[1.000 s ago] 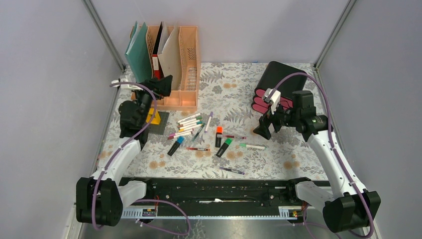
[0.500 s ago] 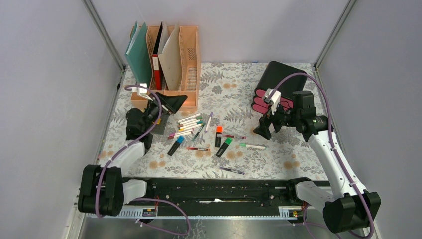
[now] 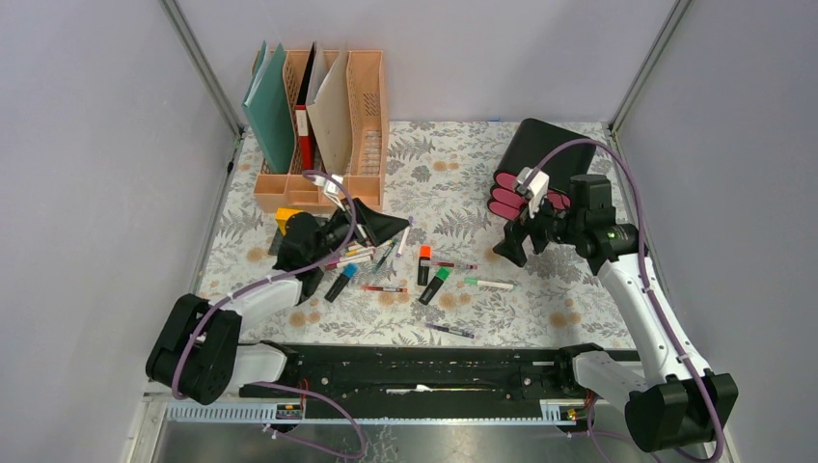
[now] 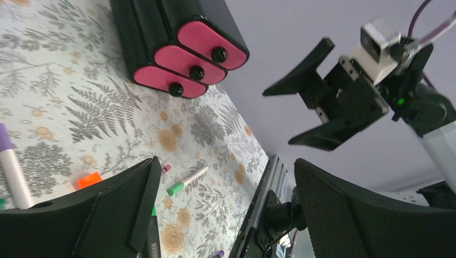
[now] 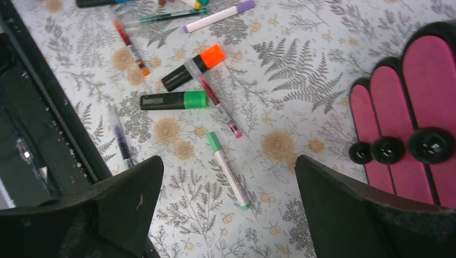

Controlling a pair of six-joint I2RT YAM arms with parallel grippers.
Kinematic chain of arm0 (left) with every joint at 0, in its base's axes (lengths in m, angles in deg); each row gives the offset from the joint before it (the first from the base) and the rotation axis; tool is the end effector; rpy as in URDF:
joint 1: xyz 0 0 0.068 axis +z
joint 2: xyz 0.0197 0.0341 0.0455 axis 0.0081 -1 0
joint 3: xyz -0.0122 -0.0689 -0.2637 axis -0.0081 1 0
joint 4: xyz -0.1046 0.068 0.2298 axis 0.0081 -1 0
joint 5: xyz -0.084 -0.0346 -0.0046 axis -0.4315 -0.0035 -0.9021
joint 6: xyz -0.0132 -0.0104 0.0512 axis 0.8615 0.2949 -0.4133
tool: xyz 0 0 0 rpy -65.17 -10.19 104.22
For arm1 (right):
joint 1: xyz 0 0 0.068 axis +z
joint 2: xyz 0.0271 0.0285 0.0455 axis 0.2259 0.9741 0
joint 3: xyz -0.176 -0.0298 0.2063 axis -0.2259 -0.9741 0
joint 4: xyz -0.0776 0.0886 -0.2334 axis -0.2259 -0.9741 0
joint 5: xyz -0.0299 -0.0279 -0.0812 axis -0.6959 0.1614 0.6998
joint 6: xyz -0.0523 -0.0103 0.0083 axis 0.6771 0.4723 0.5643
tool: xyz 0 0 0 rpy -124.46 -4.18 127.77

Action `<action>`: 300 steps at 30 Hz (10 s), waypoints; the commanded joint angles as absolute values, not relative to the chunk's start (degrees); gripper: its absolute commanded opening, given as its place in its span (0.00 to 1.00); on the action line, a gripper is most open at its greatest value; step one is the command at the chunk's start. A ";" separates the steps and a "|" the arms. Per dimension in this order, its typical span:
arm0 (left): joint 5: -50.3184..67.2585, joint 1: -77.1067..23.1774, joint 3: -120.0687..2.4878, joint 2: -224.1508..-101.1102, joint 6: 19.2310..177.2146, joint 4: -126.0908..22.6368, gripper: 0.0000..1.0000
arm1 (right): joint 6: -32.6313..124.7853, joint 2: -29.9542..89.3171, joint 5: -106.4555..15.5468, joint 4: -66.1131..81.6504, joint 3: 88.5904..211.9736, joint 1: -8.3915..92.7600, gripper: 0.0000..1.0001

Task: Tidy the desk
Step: Open the drawer in the storage box, then pick up the stationery from the center of the board, then place the stationery in the drawer.

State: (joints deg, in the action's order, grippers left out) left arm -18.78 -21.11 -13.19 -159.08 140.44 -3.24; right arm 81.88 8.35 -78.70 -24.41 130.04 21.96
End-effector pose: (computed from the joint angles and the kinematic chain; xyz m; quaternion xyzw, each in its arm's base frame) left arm 0.2316 -0.1093 0.2420 0.0330 0.6792 -0.5894 0.4362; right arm 0.2100 0.0564 0.3219 -0.4195 0.7431 0.2353 0.4653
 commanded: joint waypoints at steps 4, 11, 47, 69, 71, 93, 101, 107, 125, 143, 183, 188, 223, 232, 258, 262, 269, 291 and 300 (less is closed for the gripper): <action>-12.12 -29.41 -15.05 -163.24 134.63 0.05 0.99 | 70.26 7.06 -69.41 -14.83 129.08 20.72 1.00; -9.40 -30.94 -14.04 -161.04 128.86 -5.79 0.99 | 47.77 7.12 -60.32 -3.38 126.13 20.62 1.00; 1.35 -30.87 -6.69 -139.60 119.53 -20.57 0.99 | 15.81 23.66 -31.40 1.74 128.52 20.64 0.70; 2.99 -30.87 -4.46 -136.18 119.50 -21.23 0.99 | 4.99 19.73 -23.64 17.24 118.76 20.62 0.53; 3.06 -30.88 -4.47 -136.25 119.59 -21.18 0.99 | 4.09 19.67 -22.68 17.36 118.46 20.61 0.52; 2.74 -30.88 -4.18 -135.40 119.73 -21.66 0.99 | -2.49 21.22 -28.82 21.25 115.32 20.59 0.29; 3.02 -30.88 -4.35 -134.77 119.47 -22.19 0.99 | -4.58 18.16 -35.66 15.57 114.87 20.56 0.18; 2.50 -30.86 -5.04 -136.51 119.51 -21.64 0.99 | -2.78 17.80 -42.92 7.19 115.62 20.66 0.12; 1.61 -30.92 -6.09 -137.60 120.03 -21.29 0.99 | 14.90 14.58 -57.07 5.28 119.40 20.70 1.00; 1.71 -30.88 -6.10 -137.01 124.29 -19.06 0.99 | 42.79 4.78 -70.74 -8.89 129.64 20.82 1.00; 27.68 -57.33 -28.98 -164.69 118.69 -52.57 0.99 | 81.42 2.53 -81.66 -21.26 125.17 20.88 1.00; 32.29 -61.06 -33.96 -172.12 118.01 -56.15 0.98 | 81.46 2.74 -81.07 -21.34 125.21 20.88 1.00; 36.51 -64.10 -45.97 -191.85 114.41 -63.03 0.19 | 82.14 2.43 -81.39 -22.02 125.33 20.88 1.00; 32.73 -64.10 -36.87 -179.92 114.49 -51.94 0.00 | 82.60 2.48 -83.34 -22.96 125.75 20.88 1.00; 36.70 -64.10 -13.02 -162.47 138.33 4.19 0.00 | 71.50 3.73 -99.42 -12.92 120.82 20.95 1.00; 38.00 -64.10 -15.84 -165.21 142.50 2.80 0.00 | 65.09 4.41 -98.74 -7.06 118.72 21.33 1.00; 37.61 -64.10 -19.66 -171.23 147.18 3.64 0.00 | 59.83 5.94 -96.52 -2.27 117.35 23.31 1.00; 35.52 -64.57 -24.47 -181.25 146.34 16.28 0.00 | 57.55 12.02 -88.61 -1.76 117.95 29.45 0.86; 33.81 -64.98 -24.51 -182.90 145.95 20.39 0.00 | 57.40 11.82 -84.68 -2.29 119.47 29.66 0.17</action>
State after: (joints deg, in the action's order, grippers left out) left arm 36.81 -63.84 -23.02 -182.71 145.71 12.82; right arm 56.88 12.17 -88.31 -3.73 117.24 29.64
